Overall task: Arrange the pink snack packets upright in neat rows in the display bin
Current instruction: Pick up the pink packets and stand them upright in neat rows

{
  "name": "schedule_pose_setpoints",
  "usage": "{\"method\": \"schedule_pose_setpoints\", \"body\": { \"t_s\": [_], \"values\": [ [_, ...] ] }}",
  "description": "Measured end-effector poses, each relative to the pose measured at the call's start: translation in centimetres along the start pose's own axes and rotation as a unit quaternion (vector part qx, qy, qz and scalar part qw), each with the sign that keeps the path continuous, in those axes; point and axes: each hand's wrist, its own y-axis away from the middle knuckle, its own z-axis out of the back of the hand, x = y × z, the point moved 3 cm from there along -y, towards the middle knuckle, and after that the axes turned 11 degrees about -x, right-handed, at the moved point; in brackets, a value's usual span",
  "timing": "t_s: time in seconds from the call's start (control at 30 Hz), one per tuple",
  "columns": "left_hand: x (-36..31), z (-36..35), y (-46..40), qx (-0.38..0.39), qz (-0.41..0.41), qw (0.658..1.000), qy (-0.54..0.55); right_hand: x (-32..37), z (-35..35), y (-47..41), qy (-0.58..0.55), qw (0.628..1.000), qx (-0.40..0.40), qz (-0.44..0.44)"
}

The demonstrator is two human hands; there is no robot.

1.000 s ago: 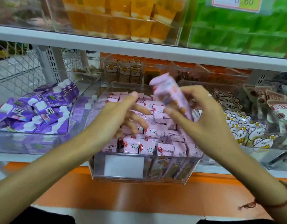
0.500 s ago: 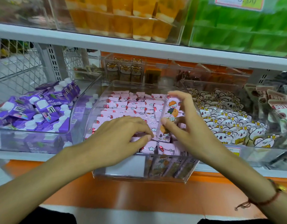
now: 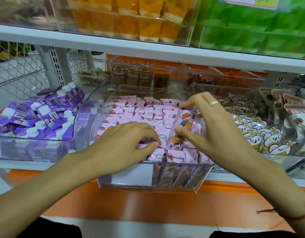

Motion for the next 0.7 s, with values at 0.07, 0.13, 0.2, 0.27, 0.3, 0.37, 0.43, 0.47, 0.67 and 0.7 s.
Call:
{"method": "schedule_pose_setpoints", "body": {
  "t_s": [0.07,0.13,0.2,0.27,0.3,0.37,0.43,0.47,0.67,0.7],
  "values": [
    [0.0,0.0,0.1,-0.002,0.001,1.000,0.001,-0.2,-0.5,0.3,-0.014,0.998,0.060,-0.003],
    [0.0,0.0,0.1,-0.005,0.002,1.000,0.003,-0.3,-1.6,1.1,-0.012,0.990,0.142,-0.001],
    [0.1,0.1,0.1,-0.008,0.003,1.000,0.001,-0.2,-2.7,1.8,0.010,0.982,0.185,0.016],
    [0.1,0.0,0.0,-0.010,0.001,1.000,0.000,-0.3,-2.9,1.9,0.024,0.983,0.183,0.023],
    [0.1,0.0,0.0,-0.011,-0.001,1.000,0.000,-0.4,-3.0,1.9,0.023,0.983,0.183,0.020],
    [0.0,-0.1,0.0,-0.019,-0.008,1.000,0.006,-0.6,-3.1,1.7,0.006,0.980,0.200,0.003],
    [-0.1,-0.1,0.0,-0.030,-0.019,0.999,0.012,-1.0,-2.7,1.0,-0.032,0.977,0.209,-0.037],
    [-0.1,-0.2,0.1,-0.032,-0.025,0.999,0.011,-1.3,-2.5,0.3,-0.045,0.978,0.195,-0.057],
    [0.0,-1.3,0.2,0.026,-0.059,0.997,-0.044,-2.2,-3.4,-2.3,0.059,0.984,0.169,-0.022],
    [0.1,-1.4,0.1,0.032,-0.059,0.997,-0.048,-2.2,-4.0,-2.0,0.074,0.978,0.194,-0.019]
  ]
}}
